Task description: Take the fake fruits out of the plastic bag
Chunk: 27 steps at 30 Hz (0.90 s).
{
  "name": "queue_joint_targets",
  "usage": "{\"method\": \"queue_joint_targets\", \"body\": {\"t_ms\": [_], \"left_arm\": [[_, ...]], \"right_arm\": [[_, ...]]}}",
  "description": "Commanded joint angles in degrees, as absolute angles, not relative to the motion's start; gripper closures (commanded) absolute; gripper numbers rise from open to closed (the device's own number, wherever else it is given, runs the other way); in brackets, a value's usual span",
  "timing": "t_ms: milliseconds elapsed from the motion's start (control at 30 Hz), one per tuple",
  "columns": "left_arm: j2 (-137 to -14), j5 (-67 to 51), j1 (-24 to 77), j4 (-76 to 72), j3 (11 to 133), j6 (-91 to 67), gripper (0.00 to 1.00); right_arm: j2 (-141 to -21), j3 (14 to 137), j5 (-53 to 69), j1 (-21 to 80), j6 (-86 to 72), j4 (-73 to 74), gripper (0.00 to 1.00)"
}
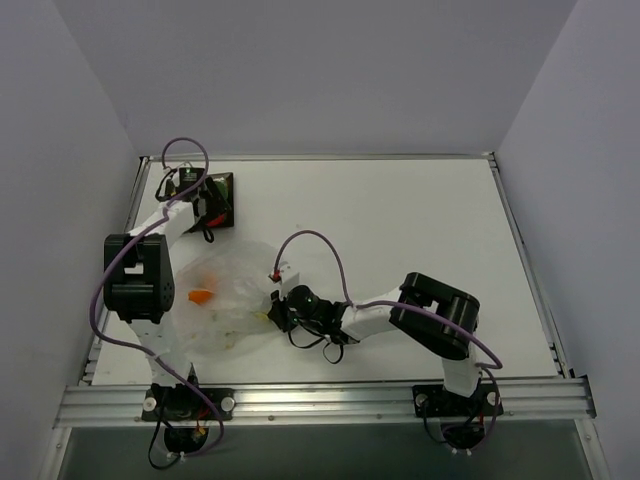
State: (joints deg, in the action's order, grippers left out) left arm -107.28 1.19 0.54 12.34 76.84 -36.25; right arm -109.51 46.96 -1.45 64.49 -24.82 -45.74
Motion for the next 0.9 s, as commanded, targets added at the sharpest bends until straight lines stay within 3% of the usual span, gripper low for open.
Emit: {"method": "queue_joint_targets", "body": {"t_ms": [0,233,267,367,400,500,633,867], "left_arm": [[-108.4,1.5,0.6,11.3,81.9,-36.7,0.87],[-112.7,4.4,0.4,12.0,85.9,-34.9,0.82],[-112.9,4.7,0.4,11.7,86.2,-34.6,0.72],[-113.7,4.7,0.3,11.2,87.4,-33.4,0.57],[-113.9,4.7,0.3,10.9,87.7,-33.1,0.47],[-114.5,4.4,0.4,11.1,89.2,-31.7,0.32],[-113.4,3.4,0.3,11.4,89.0,-31.6,0.19],[-103.2,0.0,0.4,12.1,84.2,-33.5,0.03]], "right_arm": [[-109.9,48.5,-1.8,64.2,-24.0,-45.7,1.00],[-109.2,49.0,-1.9,64.1,-23.9,-45.4,1.00],[-109.0,49.2,-1.8,64.0,-23.8,-45.3,1.00],[-108.8,49.9,-1.9,64.1,-23.6,-44.7,1.00],[-108.7,50.4,-2.0,64.1,-23.5,-44.6,1.00],[-108.5,51.4,-2.2,64.2,-23.4,-44.2,1.00],[-107.8,51.9,-2.9,64.2,-23.4,-44.3,1.00],[-107.6,53.7,-1.8,63.7,-23.2,-43.6,1.00]]}}
